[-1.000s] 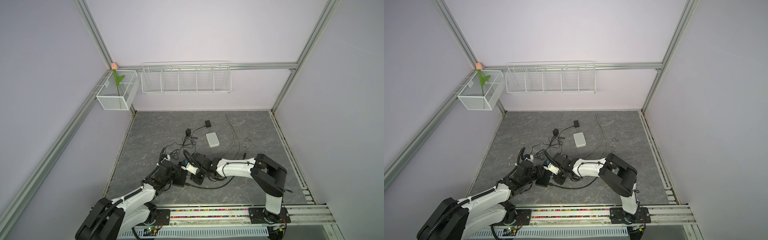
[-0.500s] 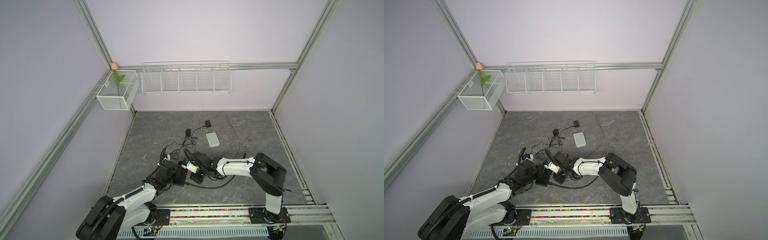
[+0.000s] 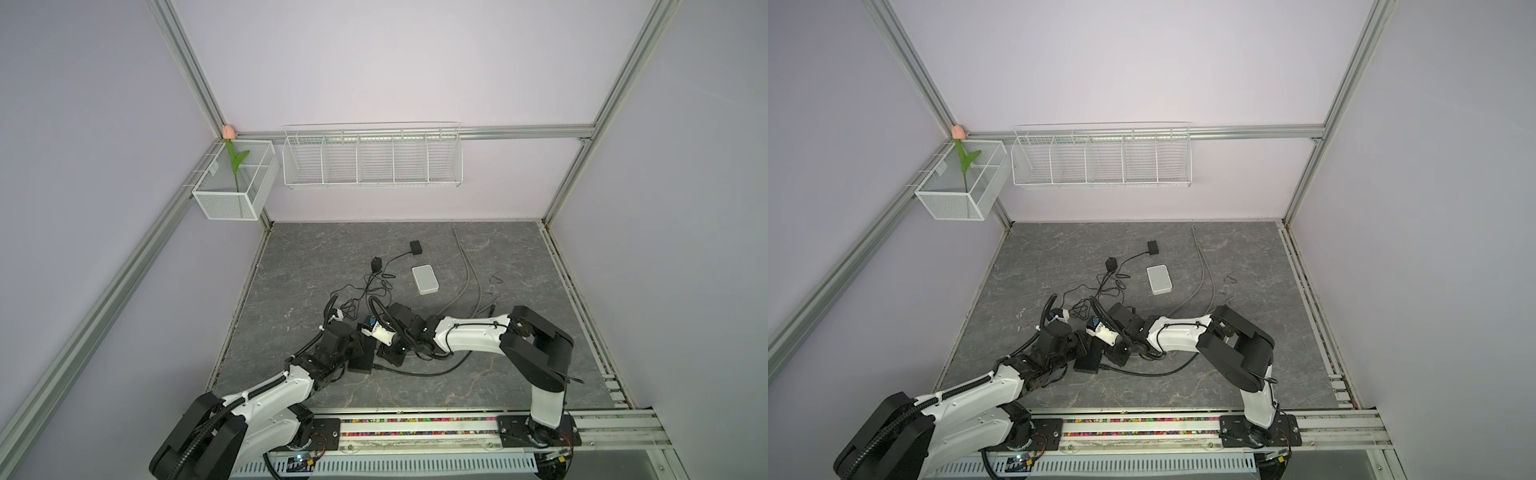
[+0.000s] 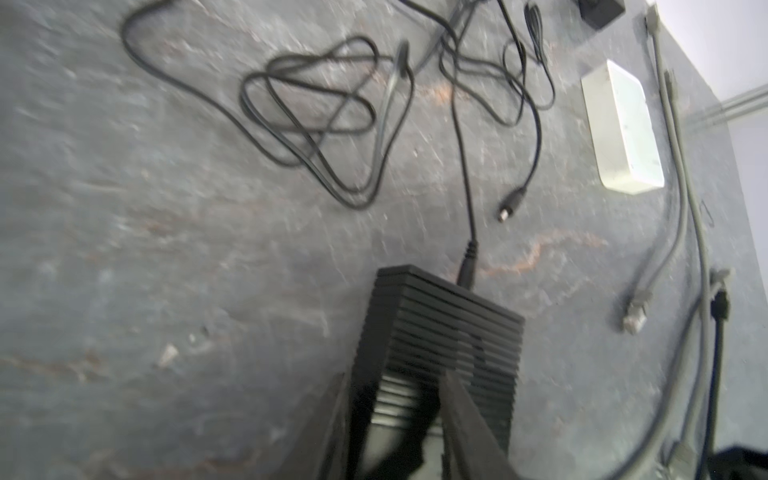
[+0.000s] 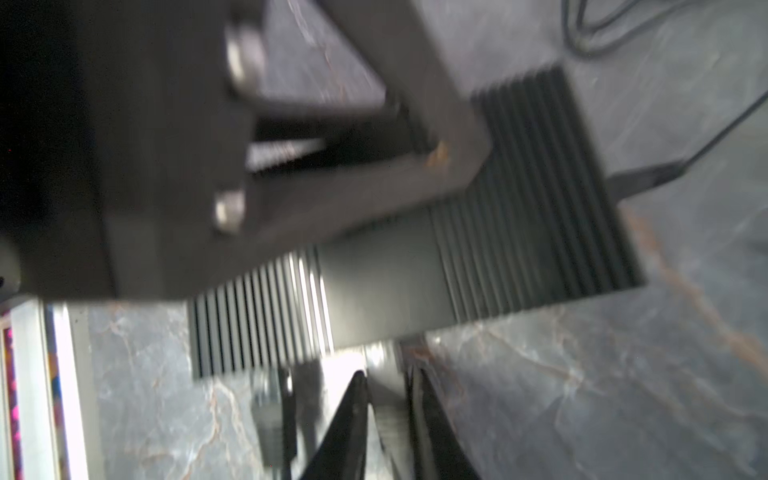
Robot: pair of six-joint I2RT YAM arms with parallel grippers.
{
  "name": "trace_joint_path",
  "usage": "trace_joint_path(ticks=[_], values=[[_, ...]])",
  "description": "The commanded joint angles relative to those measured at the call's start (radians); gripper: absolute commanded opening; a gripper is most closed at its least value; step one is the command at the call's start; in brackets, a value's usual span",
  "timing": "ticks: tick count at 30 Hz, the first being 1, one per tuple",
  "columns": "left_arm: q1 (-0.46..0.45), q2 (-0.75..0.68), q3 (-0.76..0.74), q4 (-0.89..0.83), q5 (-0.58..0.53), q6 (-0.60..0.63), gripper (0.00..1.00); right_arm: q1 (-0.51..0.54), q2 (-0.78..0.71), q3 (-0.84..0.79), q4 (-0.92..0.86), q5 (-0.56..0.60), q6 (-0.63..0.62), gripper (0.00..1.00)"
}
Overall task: Insert the plug into the switch port
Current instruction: 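Open the right gripper and withdraw it from the switch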
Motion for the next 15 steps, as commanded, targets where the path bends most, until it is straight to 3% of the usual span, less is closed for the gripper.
trace_joint_path(ticks=[1,10,15], values=[[-0.024,-0.048,0.039,-0.120,0.108,-0.023,0.38,0.000,-0.136,-0.023,0.216,0.077,-0.073,0.29],[0.070,-0.145,0.118,-0.250,0.087,0.020,0.40,-0.013,-0.410,-0.235,0.014,0.308,-0.128,0.40],[0.070,-0.163,0.159,-0.260,0.107,0.054,0.42,-0.112,-0.519,-0.252,-0.090,0.425,-0.130,0.43]])
